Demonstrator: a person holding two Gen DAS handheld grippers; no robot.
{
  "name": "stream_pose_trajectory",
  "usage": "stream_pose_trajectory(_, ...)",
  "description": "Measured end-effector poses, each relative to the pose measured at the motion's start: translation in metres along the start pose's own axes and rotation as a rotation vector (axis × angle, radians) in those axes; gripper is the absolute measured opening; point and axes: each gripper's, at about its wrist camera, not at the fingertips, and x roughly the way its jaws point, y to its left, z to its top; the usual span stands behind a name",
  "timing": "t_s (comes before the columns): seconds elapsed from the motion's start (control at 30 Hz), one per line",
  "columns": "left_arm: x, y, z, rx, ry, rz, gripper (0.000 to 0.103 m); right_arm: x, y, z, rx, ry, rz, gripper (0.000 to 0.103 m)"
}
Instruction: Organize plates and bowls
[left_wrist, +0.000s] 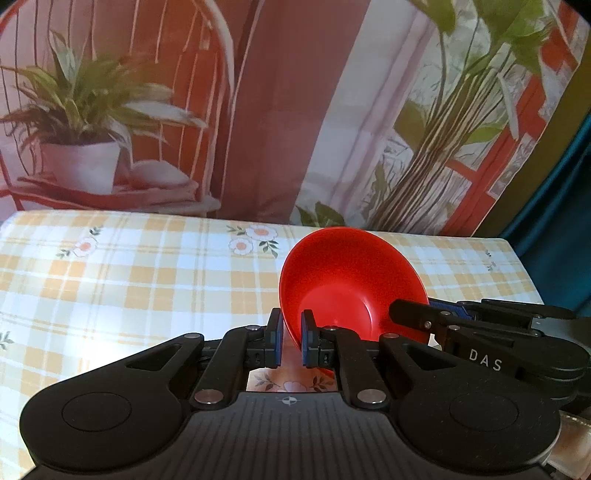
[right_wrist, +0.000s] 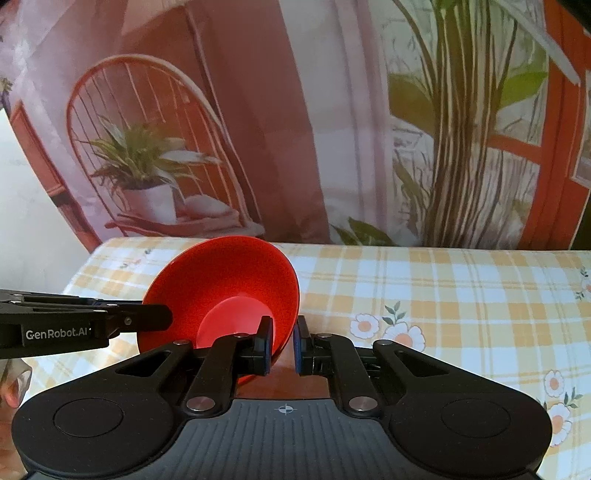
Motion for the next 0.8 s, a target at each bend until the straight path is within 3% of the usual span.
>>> stream_pose_trajectory(0.33,-0.046,-0.005,-0.008,0.021,-0.051,0.019,0.011,-0.03,0.019,-0.006,-0.02,-0.029,0.031,0.011)
stream_pose_trajectory(0.8,-0.083,0.001,-0.038,0.026,-0.064,0.037,0.011,-0.056,0.041,-0.032,-0.052,-0.026,0.065,0.011)
